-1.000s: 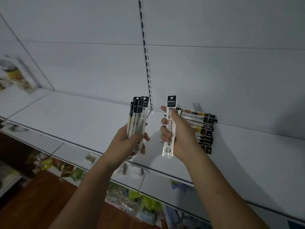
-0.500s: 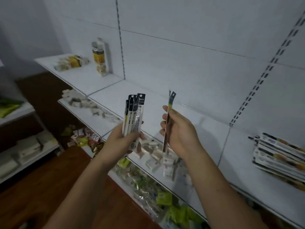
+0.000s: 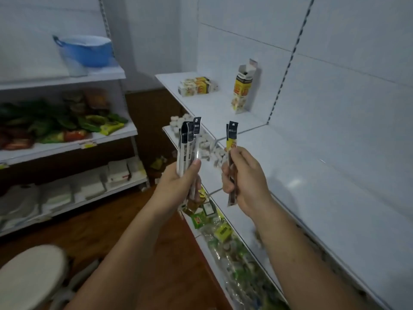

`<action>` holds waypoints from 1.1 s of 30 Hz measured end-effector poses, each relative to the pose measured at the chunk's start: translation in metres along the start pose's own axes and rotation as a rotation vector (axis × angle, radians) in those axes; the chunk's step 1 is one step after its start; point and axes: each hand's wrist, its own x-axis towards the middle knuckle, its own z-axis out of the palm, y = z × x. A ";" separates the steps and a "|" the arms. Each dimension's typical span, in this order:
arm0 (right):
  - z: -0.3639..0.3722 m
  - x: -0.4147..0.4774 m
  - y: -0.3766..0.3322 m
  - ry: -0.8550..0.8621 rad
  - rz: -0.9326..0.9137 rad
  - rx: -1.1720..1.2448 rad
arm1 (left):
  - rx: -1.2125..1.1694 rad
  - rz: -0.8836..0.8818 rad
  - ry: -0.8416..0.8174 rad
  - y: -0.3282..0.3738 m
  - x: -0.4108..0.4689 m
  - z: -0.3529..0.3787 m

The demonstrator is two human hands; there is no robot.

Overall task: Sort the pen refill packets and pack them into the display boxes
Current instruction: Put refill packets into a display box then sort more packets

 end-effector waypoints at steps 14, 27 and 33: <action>0.082 0.236 0.023 -0.180 0.140 0.093 | 0.161 -0.077 0.167 -0.021 0.196 -0.096; 0.164 0.416 0.049 -0.133 0.119 0.101 | 0.080 -0.049 0.178 -0.060 0.366 -0.200; 0.187 0.517 0.050 0.086 0.054 -0.018 | 0.149 -0.018 0.064 -0.068 0.475 -0.255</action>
